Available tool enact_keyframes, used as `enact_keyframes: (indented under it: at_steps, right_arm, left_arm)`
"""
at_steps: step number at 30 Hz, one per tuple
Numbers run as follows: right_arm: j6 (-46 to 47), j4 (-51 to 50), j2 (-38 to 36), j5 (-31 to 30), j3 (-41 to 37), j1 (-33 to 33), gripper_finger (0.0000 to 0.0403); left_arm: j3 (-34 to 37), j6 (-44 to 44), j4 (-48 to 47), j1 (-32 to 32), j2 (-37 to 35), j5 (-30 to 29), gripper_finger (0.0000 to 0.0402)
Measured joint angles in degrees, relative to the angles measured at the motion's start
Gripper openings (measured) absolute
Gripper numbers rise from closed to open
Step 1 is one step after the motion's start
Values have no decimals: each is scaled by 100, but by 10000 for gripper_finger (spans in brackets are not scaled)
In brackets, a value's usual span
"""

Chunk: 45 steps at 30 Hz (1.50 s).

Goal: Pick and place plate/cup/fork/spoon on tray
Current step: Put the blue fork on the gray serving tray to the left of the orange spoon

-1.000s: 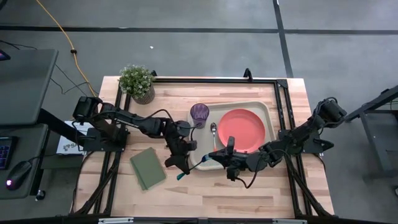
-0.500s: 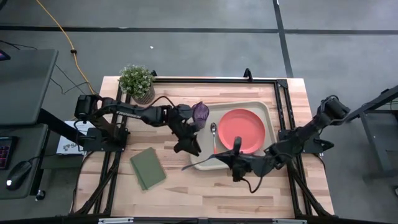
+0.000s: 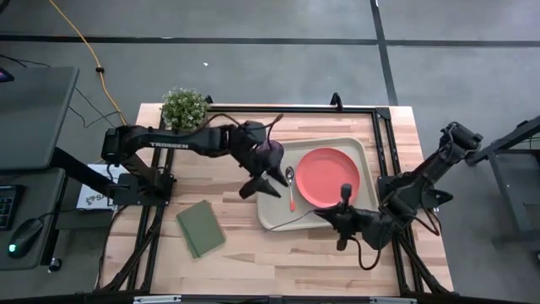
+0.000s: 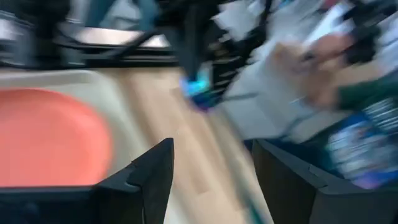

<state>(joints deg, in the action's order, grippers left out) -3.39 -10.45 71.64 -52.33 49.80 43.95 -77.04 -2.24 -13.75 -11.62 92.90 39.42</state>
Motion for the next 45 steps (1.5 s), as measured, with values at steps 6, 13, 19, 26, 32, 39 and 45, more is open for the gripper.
enact_keyframes:
  at_steps: [6,13,19,26,32,39,45]
  right_arm:
    - [203,-59,-18,-205,0,14,0]
    - [510,-172,-18,-195,0,-257,0]
    - [1224,-651,-18,94,0,-658,0]
    - [1416,-767,-18,284,0,-708,0]
    - [1515,-812,-18,59,0,-547,0]
    - [1792,-600,-18,384,20,-932,0]
    - [1790,-1419,367,1362,1086,-1679,0]
  left_arm:
    - [-1154,1856,-2182,216,0,-2474,200]
    - [-1364,2070,-3155,607,-107,-3491,200]
    - [-1363,1726,-3266,656,-103,-3406,200]
    - [-165,1606,-1600,684,-509,-3348,200]
    - [1966,1444,1107,642,-1393,-3271,200]
    - [3851,1637,3727,728,-2002,-3487,200]
    - [4005,1628,3355,756,-2034,-3947,200]
